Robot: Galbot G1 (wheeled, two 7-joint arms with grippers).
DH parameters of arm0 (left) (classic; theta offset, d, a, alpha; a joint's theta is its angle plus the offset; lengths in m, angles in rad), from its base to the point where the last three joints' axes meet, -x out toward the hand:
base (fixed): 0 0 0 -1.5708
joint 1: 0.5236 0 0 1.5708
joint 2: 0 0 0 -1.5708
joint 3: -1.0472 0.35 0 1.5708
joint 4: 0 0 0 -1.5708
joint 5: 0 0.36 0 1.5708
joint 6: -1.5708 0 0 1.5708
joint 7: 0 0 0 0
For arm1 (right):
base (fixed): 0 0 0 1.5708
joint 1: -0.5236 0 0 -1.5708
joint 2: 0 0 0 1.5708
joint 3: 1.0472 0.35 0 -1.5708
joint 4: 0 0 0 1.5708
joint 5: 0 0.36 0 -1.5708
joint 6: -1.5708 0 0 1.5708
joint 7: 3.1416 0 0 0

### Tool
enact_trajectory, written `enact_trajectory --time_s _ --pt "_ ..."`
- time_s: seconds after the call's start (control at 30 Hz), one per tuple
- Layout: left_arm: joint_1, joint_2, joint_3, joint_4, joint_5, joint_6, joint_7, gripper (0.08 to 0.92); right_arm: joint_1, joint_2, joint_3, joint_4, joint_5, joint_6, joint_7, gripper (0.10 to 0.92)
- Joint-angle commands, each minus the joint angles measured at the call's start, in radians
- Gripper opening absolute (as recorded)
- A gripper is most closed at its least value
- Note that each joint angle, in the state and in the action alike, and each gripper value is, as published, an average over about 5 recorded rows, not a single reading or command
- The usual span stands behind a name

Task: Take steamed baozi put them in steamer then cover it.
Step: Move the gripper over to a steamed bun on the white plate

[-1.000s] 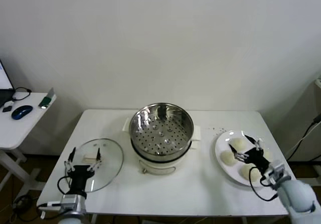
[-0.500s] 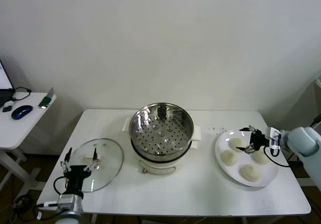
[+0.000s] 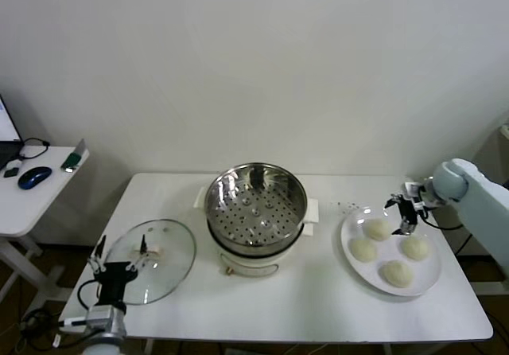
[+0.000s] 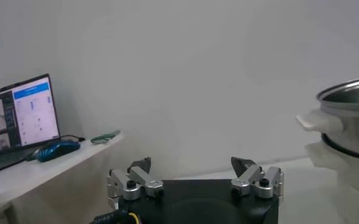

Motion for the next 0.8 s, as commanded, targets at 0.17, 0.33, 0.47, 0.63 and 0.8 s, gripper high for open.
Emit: enact_trajectory --time_s 0.17,0.33,0.47,0.63,0.8 --pt "0.005 0.018 -0.011 0.004 -0.008 0.009 -0.01 0.823 0.111 0.148 -0.195 -0.195 -0.021 0.025 -0.03 0.823" --pt "0.005 0.021 -0.013 0.008 -0.009 0.009 -0.01 0.823 0.093 0.156 -0.198 -0.196 -0.009 0.023 -0.03 0.823" --pt "0.006 0.022 -0.014 0.012 -0.009 0.01 -0.01 0.823 0.086 0.168 -0.196 -0.209 -0.008 0.024 -0.028 0.823" --pt "0.004 0.025 -0.015 0.016 -0.009 0.011 -0.01 0.823 0.075 0.181 -0.188 -0.232 -0.012 0.036 -0.029 0.823" --pt "0.0 0.027 -0.016 0.017 -0.008 0.014 -0.012 0.823 0.069 0.187 -0.179 -0.245 -0.018 0.045 -0.032 0.821"
